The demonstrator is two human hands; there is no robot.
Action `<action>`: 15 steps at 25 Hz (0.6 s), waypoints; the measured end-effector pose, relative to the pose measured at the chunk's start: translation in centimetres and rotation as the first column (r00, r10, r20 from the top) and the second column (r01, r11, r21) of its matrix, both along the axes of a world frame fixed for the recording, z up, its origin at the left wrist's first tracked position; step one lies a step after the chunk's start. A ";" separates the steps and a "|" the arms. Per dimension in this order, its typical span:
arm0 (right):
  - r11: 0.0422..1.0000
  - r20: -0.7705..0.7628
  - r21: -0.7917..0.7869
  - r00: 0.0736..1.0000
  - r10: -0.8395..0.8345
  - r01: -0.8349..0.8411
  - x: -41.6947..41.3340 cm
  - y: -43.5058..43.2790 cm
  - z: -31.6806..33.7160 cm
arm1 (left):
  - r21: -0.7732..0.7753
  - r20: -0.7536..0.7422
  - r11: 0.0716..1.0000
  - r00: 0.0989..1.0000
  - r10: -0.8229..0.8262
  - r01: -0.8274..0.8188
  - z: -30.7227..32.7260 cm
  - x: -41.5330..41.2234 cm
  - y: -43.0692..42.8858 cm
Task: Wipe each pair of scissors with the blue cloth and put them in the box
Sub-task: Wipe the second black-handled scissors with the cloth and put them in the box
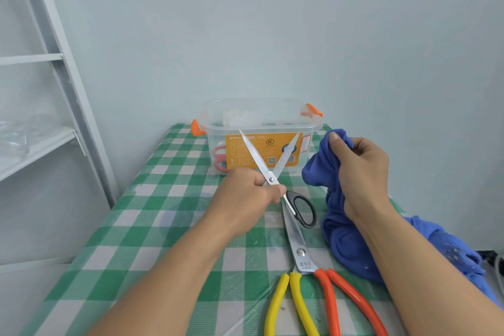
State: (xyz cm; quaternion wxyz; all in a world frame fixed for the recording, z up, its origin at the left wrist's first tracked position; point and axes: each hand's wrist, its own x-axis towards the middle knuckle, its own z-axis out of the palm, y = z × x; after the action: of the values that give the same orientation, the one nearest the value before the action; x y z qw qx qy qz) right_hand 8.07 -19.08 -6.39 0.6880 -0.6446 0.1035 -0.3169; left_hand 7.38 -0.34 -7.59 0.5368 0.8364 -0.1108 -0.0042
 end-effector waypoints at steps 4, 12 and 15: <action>0.992 0.106 -0.066 0.987 0.118 -0.111 -1.1 0.9 0.3 | -0.019 0.009 1.000 1.000 0.021 -0.021 0.2 0.4 0.7; 0.929 0.114 -0.312 0.962 0.246 -0.200 -1.7 1.9 0.0 | -0.049 0.032 0.998 0.998 0.051 -0.050 0.4 0.3 1.1; 0.853 0.022 -0.493 0.978 0.209 -0.171 -1.6 2.2 -0.6 | -0.104 0.017 0.993 0.999 0.050 -0.048 0.6 0.2 1.4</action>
State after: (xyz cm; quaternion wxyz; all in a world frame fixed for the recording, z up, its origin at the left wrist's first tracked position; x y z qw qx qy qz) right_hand 6.48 -16.92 -6.94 0.5344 -0.7919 -0.0698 -0.2871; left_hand 7.61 1.02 -6.99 0.5783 0.8099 -0.0953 0.0229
